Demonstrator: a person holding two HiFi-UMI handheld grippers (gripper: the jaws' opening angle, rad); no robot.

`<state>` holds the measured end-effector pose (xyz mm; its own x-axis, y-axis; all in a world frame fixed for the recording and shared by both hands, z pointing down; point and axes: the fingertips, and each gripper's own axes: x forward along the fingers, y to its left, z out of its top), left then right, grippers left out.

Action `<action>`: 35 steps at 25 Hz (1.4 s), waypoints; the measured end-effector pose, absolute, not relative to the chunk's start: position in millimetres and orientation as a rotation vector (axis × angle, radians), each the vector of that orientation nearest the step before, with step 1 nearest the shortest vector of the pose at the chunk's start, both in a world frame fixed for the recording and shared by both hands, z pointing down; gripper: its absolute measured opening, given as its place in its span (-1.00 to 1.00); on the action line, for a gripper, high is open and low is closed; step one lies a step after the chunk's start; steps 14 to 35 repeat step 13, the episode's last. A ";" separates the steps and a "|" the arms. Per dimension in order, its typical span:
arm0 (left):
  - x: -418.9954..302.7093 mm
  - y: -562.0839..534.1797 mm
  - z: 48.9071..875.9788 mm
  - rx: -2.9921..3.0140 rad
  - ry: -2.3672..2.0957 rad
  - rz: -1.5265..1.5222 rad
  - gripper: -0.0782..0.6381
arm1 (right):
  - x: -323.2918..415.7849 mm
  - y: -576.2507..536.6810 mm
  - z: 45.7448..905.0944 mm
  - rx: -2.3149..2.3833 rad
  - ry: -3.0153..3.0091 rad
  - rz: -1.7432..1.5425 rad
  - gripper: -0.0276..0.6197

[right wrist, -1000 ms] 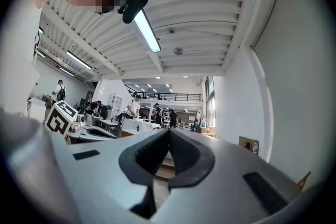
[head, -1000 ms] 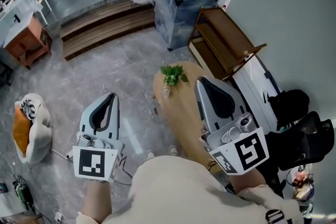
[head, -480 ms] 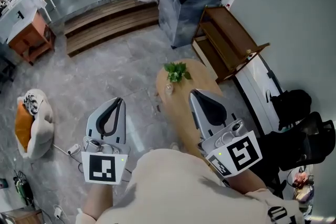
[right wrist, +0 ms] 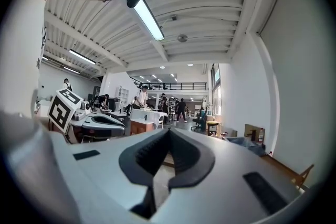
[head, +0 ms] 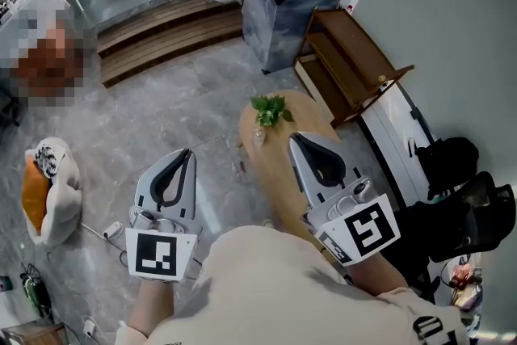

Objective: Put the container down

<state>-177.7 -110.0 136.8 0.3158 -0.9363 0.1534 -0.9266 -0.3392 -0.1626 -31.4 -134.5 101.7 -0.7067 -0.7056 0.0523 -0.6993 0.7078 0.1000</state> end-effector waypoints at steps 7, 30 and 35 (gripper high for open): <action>-179.4 -112.3 137.6 -2.494 1.779 -0.348 -0.76 | -36.7 -138.3 105.4 1.139 -2.825 -0.118 -0.93; -183.4 -112.9 133.1 -2.479 1.794 -0.339 -0.76 | -41.9 -140.0 102.5 1.122 -2.835 -0.125 -0.93; -183.4 -112.9 133.1 -2.479 1.794 -0.339 -0.76 | -41.9 -140.0 102.5 1.122 -2.835 -0.125 -0.93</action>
